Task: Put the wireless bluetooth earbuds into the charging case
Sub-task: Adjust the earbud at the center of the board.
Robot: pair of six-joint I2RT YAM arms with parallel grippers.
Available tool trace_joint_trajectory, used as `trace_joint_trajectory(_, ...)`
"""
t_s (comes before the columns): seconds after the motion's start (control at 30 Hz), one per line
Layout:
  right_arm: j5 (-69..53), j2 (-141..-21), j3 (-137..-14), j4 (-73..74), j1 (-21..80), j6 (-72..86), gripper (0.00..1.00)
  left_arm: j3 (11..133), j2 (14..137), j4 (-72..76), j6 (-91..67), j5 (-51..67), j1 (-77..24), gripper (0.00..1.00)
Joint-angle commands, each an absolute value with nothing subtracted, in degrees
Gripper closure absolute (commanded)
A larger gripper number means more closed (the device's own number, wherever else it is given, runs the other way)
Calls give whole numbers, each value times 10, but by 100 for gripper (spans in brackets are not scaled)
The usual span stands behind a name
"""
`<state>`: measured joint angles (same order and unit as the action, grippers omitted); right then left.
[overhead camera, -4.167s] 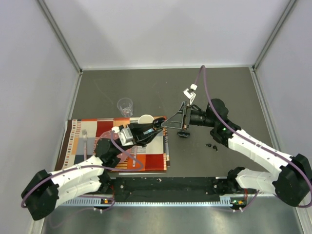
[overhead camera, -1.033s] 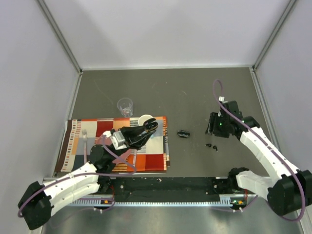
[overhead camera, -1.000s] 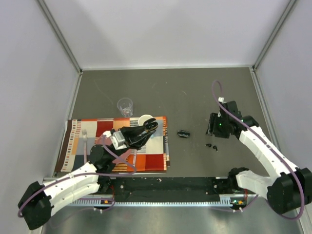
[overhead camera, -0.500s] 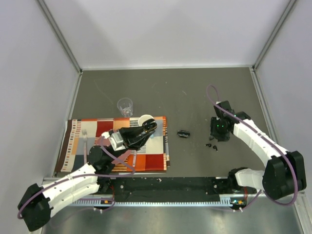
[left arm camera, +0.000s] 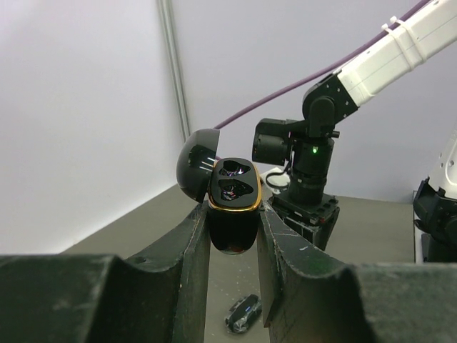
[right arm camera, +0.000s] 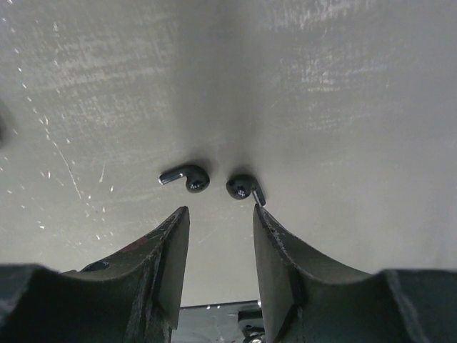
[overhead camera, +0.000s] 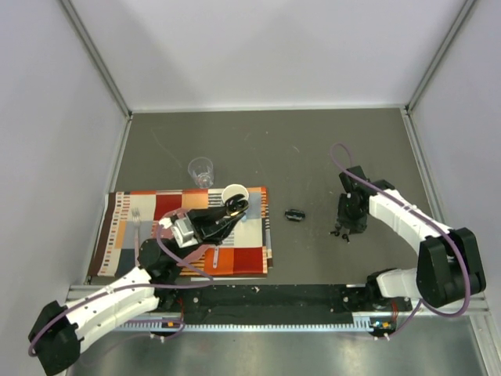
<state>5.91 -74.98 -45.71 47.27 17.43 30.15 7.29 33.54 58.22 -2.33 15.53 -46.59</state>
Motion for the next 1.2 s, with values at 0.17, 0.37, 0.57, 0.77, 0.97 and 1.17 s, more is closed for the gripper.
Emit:
trace_joint_trajectory(0.17, 3, -729, -445, 419, 171, 330, 60, 60, 295, 584, -13, 145, -467, 100)
trace_joint_trajectory(0.37, -18, -765, -440, 398, 171, 330, 61, 54, 270, 563, -11, 134, -467, 100)
trace_joint_trajectory(0.57, -9, -778, -439, 396, 171, 328, 61, 57, 265, 553, -5, 130, -467, 100)
trace_joint_trajectory(0.77, 11, -785, -438, 396, 171, 337, 58, 62, 277, 555, -6, 134, -467, 100)
trace_joint_trajectory(0.97, 29, -786, -435, 394, 171, 347, 51, 62, 284, 559, -9, 134, -466, 100)
trace_joint_trajectory(1.17, 22, -797, -433, 381, 171, 347, 50, 63, 286, 558, -8, 132, -467, 100)
